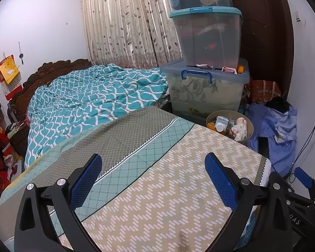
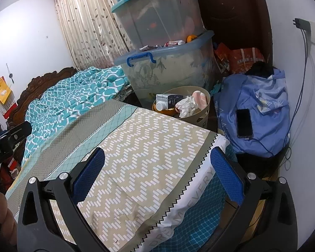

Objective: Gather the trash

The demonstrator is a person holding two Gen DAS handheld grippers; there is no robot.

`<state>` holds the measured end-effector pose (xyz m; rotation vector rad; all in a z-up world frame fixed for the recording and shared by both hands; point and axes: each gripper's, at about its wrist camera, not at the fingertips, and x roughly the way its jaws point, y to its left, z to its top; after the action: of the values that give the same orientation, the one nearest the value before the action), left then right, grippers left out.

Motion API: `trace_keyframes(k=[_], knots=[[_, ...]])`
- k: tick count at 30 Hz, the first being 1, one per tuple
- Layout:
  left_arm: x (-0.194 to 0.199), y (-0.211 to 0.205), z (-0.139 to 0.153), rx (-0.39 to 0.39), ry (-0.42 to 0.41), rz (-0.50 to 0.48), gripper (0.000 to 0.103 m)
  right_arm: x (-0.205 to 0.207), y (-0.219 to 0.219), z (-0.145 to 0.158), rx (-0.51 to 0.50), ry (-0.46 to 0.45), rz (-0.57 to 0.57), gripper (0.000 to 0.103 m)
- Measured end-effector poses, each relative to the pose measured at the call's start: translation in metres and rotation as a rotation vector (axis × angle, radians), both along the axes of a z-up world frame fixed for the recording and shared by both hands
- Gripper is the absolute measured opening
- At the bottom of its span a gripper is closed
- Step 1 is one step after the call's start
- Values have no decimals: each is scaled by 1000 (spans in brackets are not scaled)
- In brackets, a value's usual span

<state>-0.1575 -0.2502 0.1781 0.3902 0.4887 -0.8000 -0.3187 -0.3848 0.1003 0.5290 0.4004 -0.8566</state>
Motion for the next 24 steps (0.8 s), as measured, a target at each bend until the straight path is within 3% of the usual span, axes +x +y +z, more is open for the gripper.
trace_keyframes(k=[24], knots=[[-5,-5,-3,13,-11,13,94,-1,2,2,-7,-5,-1,99]])
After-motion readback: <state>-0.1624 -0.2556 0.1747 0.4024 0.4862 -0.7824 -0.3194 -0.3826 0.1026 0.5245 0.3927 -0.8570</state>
